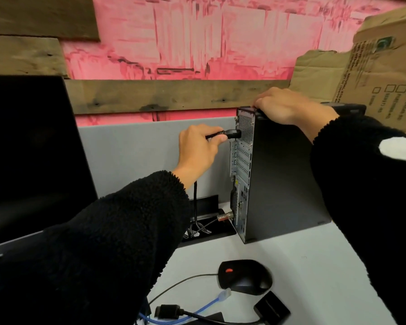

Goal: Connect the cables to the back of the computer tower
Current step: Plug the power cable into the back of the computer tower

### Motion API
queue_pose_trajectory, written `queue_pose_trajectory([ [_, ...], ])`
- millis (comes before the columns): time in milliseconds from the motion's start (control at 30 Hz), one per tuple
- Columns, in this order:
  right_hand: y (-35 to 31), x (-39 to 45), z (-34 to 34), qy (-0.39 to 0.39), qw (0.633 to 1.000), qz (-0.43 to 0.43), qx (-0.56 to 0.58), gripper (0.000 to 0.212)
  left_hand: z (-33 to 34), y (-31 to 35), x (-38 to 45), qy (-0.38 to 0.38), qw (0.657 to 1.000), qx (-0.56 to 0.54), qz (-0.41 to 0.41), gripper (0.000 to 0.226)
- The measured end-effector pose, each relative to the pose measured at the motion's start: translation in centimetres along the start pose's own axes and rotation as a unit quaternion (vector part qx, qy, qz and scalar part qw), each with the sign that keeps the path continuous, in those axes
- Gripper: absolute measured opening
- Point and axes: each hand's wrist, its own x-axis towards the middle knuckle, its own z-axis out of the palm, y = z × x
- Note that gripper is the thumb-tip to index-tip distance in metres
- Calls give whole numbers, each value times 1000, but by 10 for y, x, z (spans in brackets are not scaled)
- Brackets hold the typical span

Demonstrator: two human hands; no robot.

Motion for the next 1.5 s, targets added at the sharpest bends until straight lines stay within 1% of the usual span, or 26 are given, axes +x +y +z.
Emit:
queue_pose_trajectory([
  [133, -1, -1, 2, 14, 1000, 11, 14, 49, 4, -2, -3, -20, 999, 14, 21, 17],
  [200, 0, 0, 4, 19, 1000, 14, 16, 49, 4, -2, -2, -31, 998, 48, 9, 47],
  [233, 1, 1, 4, 22, 999, 15, 17, 49, 3, 0, -1, -38, 998, 56, -8, 55],
  [267, 2, 3, 4, 25, 999, 19, 19, 50, 3, 2, 2, -49, 996, 64, -25, 58],
  [333, 3, 5, 5, 29, 999, 23, 28, 52, 3, 5, 5, -93, 990, 97, -50, 56],
  [433, 5, 5, 6, 30, 999, 20, 35, 47, 4, 10, 5, -170, 975, 123, -74, 59],
  [500, 6, 6, 7, 32, 999, 15, 38, 46, 3, 15, 6, -197, 967, 128, -95, 57],
  [533, 7, 7, 7, 31, 999, 15, 39, 46, 1, 17, 7, -194, 967, 129, -102, 53],
  [567, 7, 7, 8, 32, 999, 14, 39, 46, -1, 18, 10, -185, 968, 121, -117, 50],
  [633, 8, 9, 8, 33, 999, 15, 39, 47, -4, 16, 15, -176, 968, 52, -174, 46],
  [667, 8, 10, 8, 33, 999, 16, 38, 48, -6, 16, 18, -179, 962, 2, -205, 40],
  [733, 9, 10, 8, 35, 999, 18, 33, 50, -10, 17, 20, -204, 940, -87, -259, 34],
  [800, 10, 12, 9, 36, 999, 20, 28, 52, -13, 15, 22, -220, 927, -131, -273, 39],
  [867, 11, 14, 10, 33, 999, 22, 27, 51, -15, 11, 24, -241, 927, -147, -249, 45],
  [933, 11, 15, 10, 31, 999, 23, 27, 49, -18, 9, 23, -256, 932, -140, -216, 44],
  [1000, 12, 16, 11, 32, 999, 22, 29, 50, -18, 5, 21, -245, 942, -139, -183, 41],
  [1100, 13, 17, 12, 35, 999, 20, 32, 54, -18, 2, 20, -226, 951, -155, -144, 29],
  [1167, 13, 18, 13, 35, 999, 21, 30, 56, -18, 2, 20, -215, 950, -173, -144, 18],
  [1233, 14, 19, 13, 39, 999, 23, 28, 59, -17, 4, 19, -198, 953, -172, -149, 14],
  [1300, 15, 21, 14, 40, 999, 23, 25, 59, -14, 4, 18, -178, 967, -133, -124, 18],
  [1367, 16, 21, 14, 39, 999, 20, 20, 59, -10, 0, 16, -154, 985, -39, -61, 26],
  [1400, 16, 21, 14, 40, 999, 20, 20, 60, -9, -3, 16, -140, 990, 6, -31, 25],
  [1433, 16, 21, 15, 41, 999, 19, 20, 60, -8, -3, 14, -124, 992, 31, -10, 18],
  [1467, 16, 21, 15, 41, 999, 23, 22, 60, -7, -2, 11, -111, 993, 37, 7, 11],
  [1500, 16, 21, 16, 41, 999, 25, 22, 60, -6, 0, 8, -103, 994, 39, 24, 11],
])
